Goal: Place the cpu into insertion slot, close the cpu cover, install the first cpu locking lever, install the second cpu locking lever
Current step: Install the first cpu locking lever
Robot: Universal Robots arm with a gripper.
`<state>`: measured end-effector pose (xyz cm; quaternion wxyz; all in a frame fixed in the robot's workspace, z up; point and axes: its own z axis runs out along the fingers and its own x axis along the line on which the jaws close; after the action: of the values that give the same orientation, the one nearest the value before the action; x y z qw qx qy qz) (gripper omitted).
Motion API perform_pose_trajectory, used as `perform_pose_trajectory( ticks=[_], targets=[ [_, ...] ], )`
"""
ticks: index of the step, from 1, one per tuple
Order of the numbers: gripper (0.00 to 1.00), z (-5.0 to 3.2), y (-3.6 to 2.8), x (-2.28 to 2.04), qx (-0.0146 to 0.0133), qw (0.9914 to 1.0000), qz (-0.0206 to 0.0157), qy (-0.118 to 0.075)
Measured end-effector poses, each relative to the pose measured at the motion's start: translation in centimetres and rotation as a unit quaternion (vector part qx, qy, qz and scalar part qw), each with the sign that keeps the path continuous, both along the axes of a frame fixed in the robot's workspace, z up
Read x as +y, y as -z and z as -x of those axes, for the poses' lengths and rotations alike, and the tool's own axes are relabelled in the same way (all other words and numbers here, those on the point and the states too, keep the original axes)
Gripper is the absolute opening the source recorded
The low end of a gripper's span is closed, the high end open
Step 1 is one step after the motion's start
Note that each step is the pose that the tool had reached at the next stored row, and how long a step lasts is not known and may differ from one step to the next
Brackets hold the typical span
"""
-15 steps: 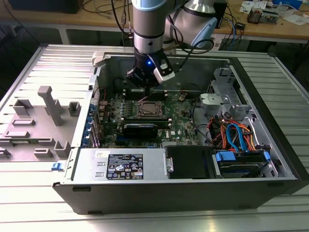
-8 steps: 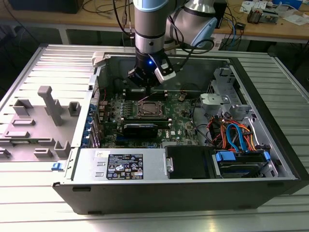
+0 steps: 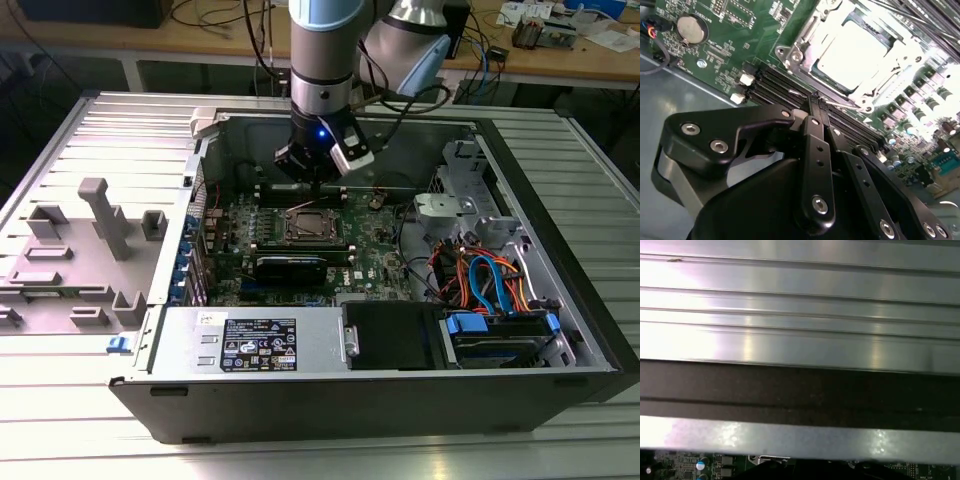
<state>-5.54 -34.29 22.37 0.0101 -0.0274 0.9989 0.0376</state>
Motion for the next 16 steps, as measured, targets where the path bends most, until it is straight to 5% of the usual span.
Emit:
perform_pose_trajectory(
  ticks=[16],
  targets=[
    [0.11,-1.12,1.16,0.00,0.0000,0.99997,0.0081,0.001]
  ],
)
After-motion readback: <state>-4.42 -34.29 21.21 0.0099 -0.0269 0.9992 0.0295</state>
